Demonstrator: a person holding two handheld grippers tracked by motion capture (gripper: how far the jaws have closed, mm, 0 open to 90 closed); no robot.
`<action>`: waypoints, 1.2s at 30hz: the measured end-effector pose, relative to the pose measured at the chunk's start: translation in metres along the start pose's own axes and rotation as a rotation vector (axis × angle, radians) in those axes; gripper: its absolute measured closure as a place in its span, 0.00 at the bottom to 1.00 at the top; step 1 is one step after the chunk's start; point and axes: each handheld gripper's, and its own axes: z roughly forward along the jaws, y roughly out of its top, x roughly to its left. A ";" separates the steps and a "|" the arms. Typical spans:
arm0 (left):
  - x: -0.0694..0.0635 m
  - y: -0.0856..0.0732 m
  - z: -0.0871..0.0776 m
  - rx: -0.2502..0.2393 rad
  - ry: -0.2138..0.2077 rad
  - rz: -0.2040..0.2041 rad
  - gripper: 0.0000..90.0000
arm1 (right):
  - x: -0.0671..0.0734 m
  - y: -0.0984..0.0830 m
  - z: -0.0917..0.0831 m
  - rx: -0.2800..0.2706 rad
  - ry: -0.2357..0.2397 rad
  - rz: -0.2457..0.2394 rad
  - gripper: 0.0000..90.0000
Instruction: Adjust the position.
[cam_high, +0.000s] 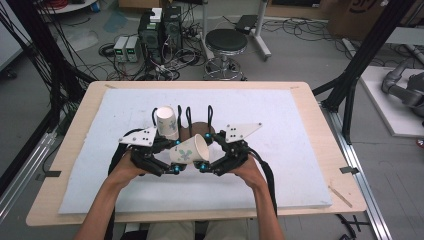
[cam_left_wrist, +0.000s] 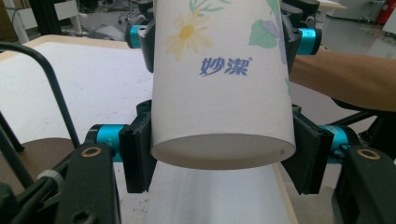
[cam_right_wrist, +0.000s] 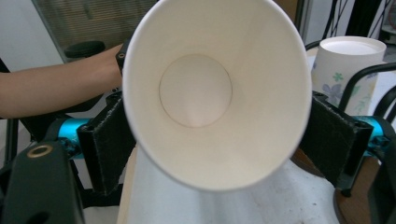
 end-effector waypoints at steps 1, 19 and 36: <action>0.000 0.000 0.000 0.000 0.000 0.000 0.40 | 0.000 0.000 0.000 0.000 0.000 0.000 0.19; -0.002 0.003 0.008 0.000 -0.031 0.008 0.40 | -0.001 0.001 0.008 -0.018 0.039 -0.010 0.24; -0.002 0.003 0.008 0.008 -0.035 0.012 0.41 | 0.001 0.002 0.007 -0.027 0.061 -0.031 0.35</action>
